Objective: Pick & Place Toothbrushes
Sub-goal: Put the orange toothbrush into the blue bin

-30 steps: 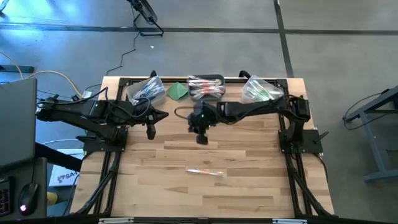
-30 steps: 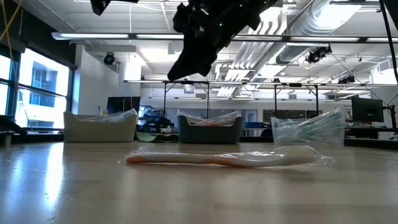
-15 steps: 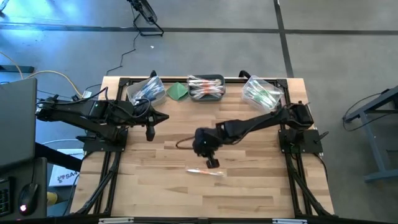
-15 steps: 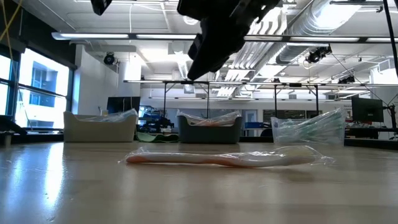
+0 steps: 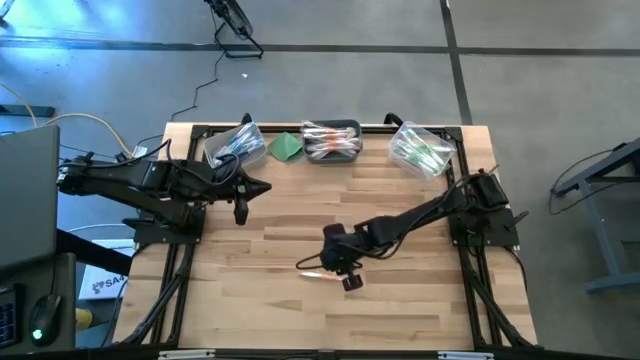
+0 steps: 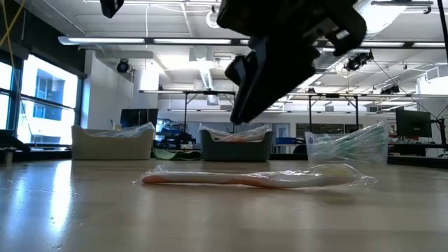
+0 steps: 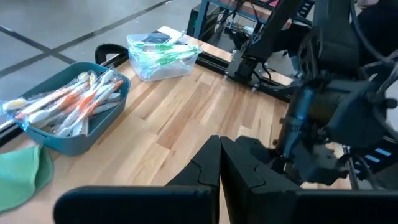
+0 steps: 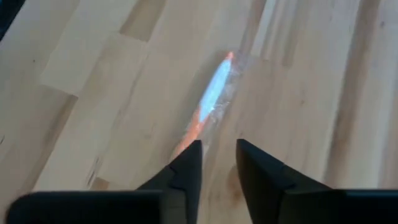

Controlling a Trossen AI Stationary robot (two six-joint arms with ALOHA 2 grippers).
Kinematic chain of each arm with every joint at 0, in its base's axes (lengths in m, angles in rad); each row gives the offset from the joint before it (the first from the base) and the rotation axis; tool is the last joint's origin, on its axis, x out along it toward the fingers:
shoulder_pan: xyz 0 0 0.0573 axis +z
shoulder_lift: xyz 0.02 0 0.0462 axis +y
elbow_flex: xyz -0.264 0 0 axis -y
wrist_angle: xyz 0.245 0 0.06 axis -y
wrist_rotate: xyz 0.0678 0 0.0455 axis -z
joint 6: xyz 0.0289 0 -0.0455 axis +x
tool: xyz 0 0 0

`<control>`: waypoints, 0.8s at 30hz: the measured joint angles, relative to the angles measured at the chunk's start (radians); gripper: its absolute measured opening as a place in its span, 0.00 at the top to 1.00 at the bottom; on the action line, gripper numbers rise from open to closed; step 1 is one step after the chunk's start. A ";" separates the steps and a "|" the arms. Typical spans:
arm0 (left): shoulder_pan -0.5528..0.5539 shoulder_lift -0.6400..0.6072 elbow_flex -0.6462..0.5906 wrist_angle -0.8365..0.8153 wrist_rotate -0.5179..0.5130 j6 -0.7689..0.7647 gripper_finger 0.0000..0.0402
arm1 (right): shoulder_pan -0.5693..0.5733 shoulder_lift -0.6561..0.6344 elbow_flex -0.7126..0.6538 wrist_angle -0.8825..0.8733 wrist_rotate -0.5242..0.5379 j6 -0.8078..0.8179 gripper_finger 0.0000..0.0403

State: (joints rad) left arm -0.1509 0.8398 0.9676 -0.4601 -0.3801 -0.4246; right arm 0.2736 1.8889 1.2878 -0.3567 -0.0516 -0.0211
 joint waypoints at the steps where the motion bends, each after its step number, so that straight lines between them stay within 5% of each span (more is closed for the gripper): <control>1: 0.000 0.000 0.000 -0.001 0.000 -0.009 1.00 | 0.004 0.000 -0.023 0.036 0.002 0.005 0.77; 10: 0.000 0.000 0.000 -0.005 -0.002 -0.056 1.00 | 0.022 0.000 -0.180 0.233 0.002 0.054 0.60; 24: 0.000 0.000 0.000 -0.007 -0.007 -0.082 1.00 | 0.112 0.013 -0.229 0.252 0.019 0.065 0.58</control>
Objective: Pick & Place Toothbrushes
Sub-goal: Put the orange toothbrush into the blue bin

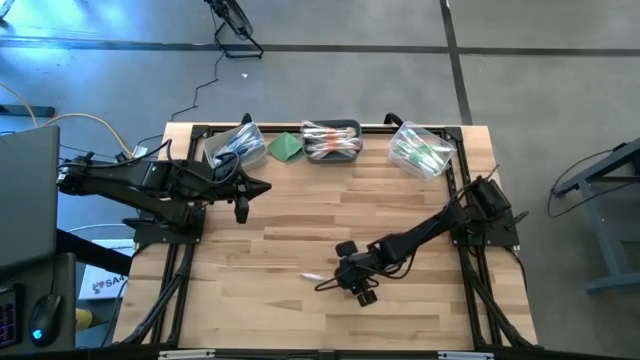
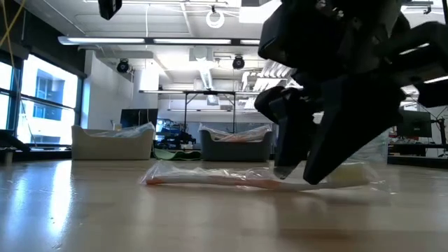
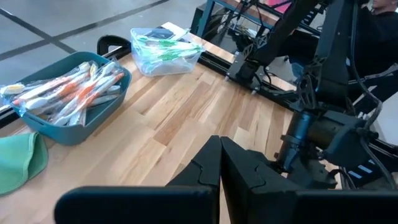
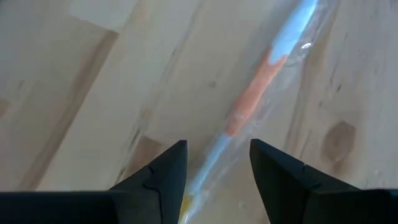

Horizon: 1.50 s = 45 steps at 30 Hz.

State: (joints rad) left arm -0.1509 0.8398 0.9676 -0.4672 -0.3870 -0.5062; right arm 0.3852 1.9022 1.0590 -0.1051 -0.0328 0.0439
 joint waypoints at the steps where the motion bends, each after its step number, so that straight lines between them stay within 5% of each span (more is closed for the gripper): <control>1: 0.000 0.000 0.000 -0.001 0.000 0.000 1.00 | 0.005 0.003 -0.001 0.000 0.003 0.007 0.58; 8: 0.000 0.001 0.000 -0.007 0.000 -0.006 1.00 | -0.004 0.025 0.001 0.013 0.008 0.043 0.63; 20: 0.000 0.001 0.000 -0.007 0.001 -0.023 1.00 | -0.031 0.025 0.001 0.008 0.002 0.043 0.97; 33: 0.000 0.001 0.000 -0.007 0.003 -0.024 1.00 | -0.048 -0.082 -0.001 -0.038 0.014 0.031 0.99; 45: 0.000 0.001 0.000 -0.007 0.003 -0.024 1.00 | -0.181 -0.337 0.000 -0.216 0.176 -0.099 0.99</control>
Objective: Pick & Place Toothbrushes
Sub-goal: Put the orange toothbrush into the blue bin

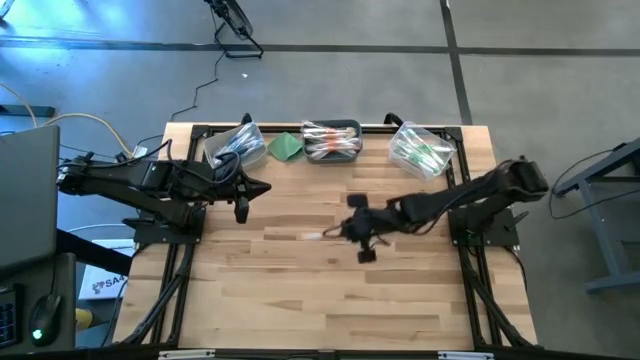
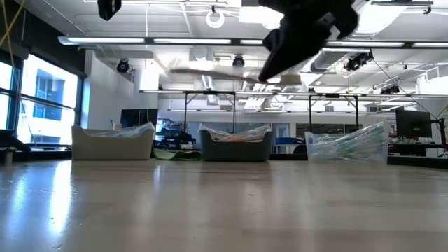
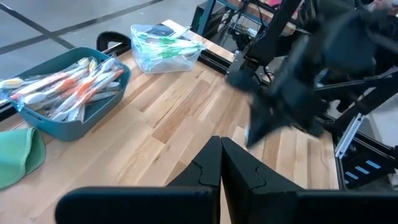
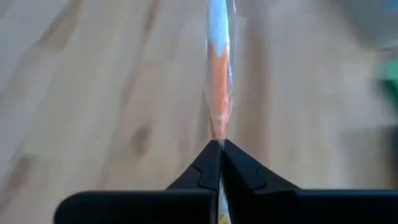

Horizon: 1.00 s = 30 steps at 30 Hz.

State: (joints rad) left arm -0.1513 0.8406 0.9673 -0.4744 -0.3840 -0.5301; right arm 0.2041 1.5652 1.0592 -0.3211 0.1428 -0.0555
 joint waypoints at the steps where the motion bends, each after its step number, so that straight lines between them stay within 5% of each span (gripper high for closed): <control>1: 0.000 0.000 0.000 0.001 0.002 0.000 1.00 | -0.017 -0.020 0.000 -0.011 0.018 -0.007 0.99; 18: 0.000 -0.001 0.000 0.003 0.055 0.029 1.00 | -0.384 -0.150 0.000 -0.045 0.123 -0.248 0.99; 30: 0.000 0.007 0.000 0.007 -0.194 0.118 1.00 | -0.614 -0.150 0.000 0.023 0.084 -0.651 0.99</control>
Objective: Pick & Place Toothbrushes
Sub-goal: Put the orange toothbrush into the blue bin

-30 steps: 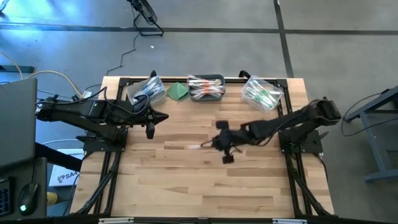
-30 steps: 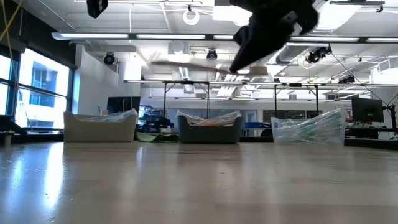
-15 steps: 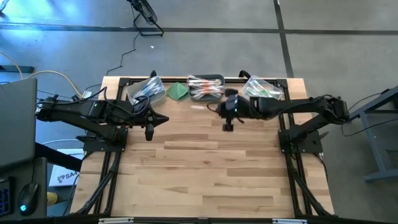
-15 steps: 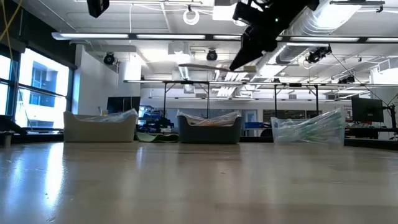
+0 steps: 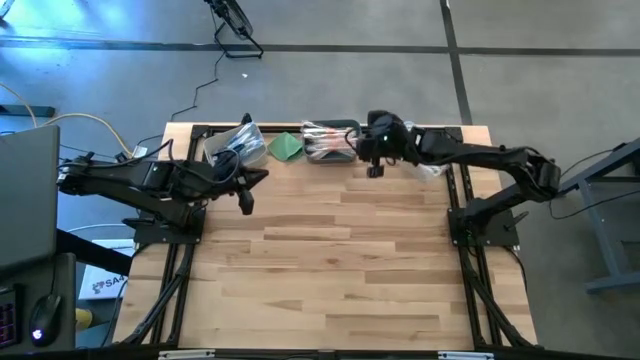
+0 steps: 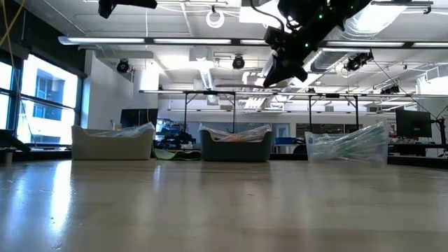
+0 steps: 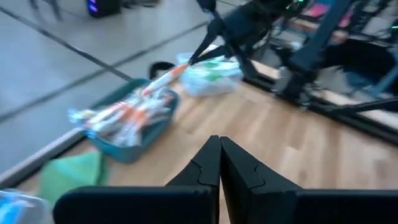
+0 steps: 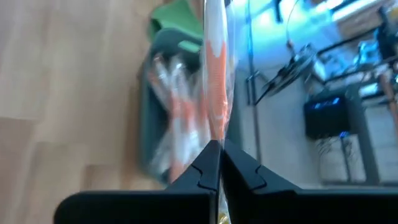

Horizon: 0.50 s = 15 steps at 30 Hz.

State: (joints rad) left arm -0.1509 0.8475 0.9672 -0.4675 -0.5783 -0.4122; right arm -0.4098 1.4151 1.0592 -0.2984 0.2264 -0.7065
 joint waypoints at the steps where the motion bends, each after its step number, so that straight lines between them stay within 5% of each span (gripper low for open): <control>1: 0.000 0.002 0.000 0.000 -0.019 0.016 1.00 | -0.021 0.001 0.000 0.023 -0.024 -0.029 0.99; 7: 0.000 0.014 0.000 0.002 -0.120 0.118 1.00 | -0.113 0.062 0.000 0.136 -0.129 -0.182 0.99; 15: 0.000 0.013 0.000 0.004 -0.181 0.150 1.00 | -0.141 0.202 0.000 0.202 -0.071 -0.450 0.99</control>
State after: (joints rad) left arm -0.1509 0.8600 0.9668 -0.4637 -0.7590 -0.2626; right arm -0.5513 1.6171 1.0595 -0.0959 0.1554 -1.1561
